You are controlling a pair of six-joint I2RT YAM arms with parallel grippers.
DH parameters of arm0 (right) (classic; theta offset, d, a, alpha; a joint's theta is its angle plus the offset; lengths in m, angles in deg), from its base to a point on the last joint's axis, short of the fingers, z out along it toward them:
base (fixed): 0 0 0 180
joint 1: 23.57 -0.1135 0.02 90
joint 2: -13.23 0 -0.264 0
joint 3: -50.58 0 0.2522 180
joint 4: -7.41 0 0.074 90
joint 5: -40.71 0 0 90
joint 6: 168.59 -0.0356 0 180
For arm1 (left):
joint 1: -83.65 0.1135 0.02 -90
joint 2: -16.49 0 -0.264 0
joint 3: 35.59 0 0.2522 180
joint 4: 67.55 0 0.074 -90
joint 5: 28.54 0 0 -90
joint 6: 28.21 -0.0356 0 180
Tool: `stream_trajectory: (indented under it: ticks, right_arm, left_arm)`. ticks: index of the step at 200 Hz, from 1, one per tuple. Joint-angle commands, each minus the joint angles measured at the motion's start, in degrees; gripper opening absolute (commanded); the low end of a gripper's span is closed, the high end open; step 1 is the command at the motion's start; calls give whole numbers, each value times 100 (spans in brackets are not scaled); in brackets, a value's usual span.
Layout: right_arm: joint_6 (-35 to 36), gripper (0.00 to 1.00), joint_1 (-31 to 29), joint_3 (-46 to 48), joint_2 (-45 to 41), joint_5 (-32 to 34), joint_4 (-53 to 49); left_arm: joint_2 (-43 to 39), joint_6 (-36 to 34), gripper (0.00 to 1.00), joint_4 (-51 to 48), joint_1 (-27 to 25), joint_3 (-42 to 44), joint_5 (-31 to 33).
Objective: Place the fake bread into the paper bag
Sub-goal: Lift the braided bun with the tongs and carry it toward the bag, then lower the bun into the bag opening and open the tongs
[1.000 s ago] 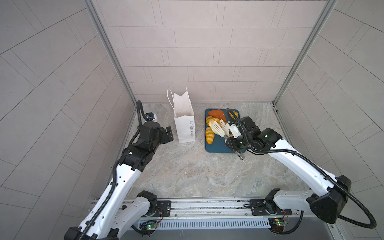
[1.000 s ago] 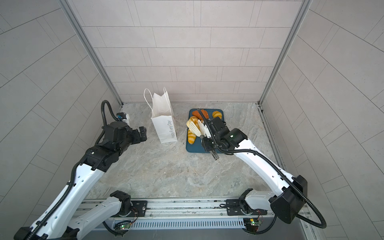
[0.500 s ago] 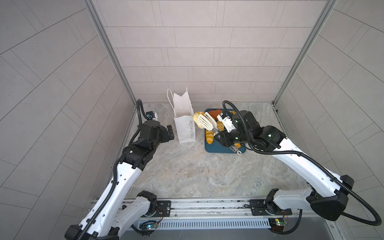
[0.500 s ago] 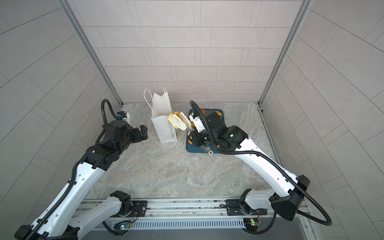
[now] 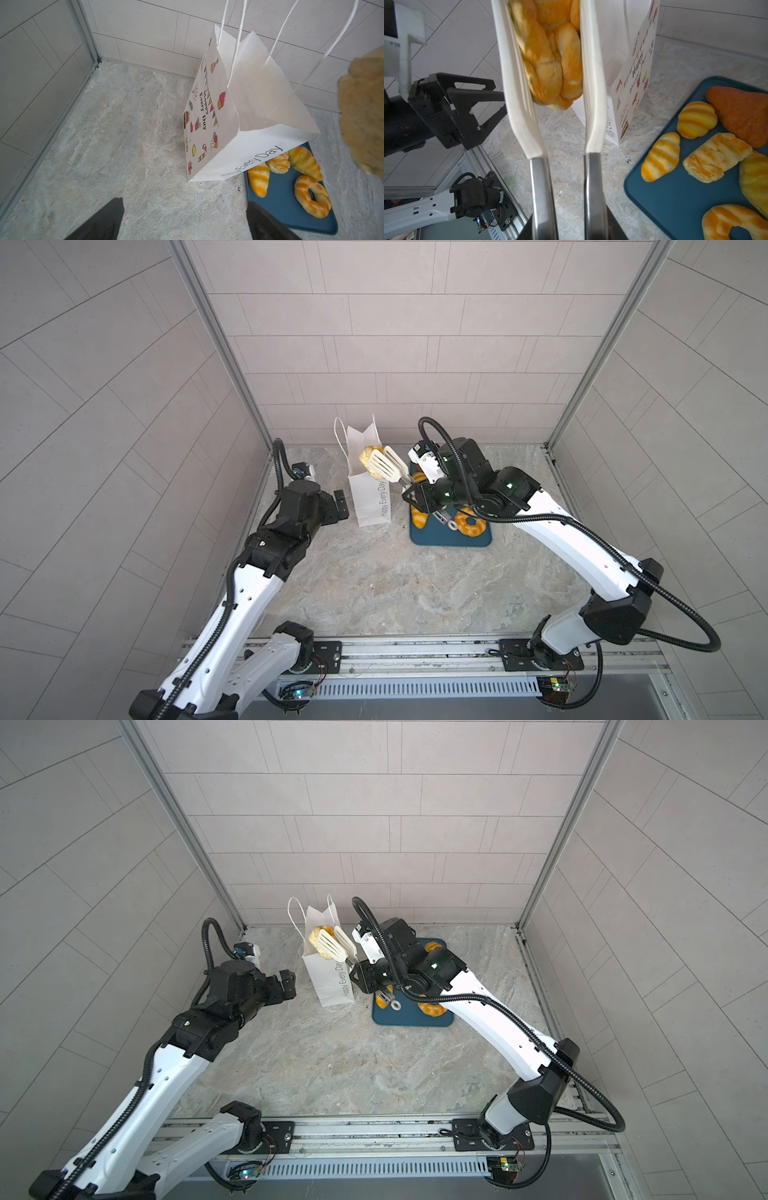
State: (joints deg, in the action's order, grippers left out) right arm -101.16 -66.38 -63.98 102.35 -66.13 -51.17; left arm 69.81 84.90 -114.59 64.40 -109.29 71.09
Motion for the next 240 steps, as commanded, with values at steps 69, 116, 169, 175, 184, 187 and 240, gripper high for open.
stream_trajectory:
  ticks: [69, 116, 169, 175, 184, 187, 240]
  right_arm:
    - [28, 39, -9, -1174, 919, 212, -67]
    - [25, 39, -1, -1560, 1307, 439, -101]
    - [137, 46, 17, -2216, 1799, 735, -559]
    - [141, 47, 16, -2265, 1829, 744, -596]
    - [152, 50, 15, -2318, 1863, 760, -640]
    - [155, 51, 11, -2341, 1871, 761, -651]
    - [251, 60, 5, -2410, 1772, 792, -798]
  left_arm:
    - [-16, 56, 100, 41, 26, -64, 13]
    - [-53, 59, 100, 41, 26, 8, 13]
    - [-105, 9, 100, 27, 26, 26, 20]
    - [-111, 11, 100, 29, 25, 22, 22]
    - [-120, 9, 100, 23, 26, 33, 19]
    - [-124, 9, 100, 23, 26, 38, 29]
    - [-145, 0, 100, 27, 28, 53, 22]
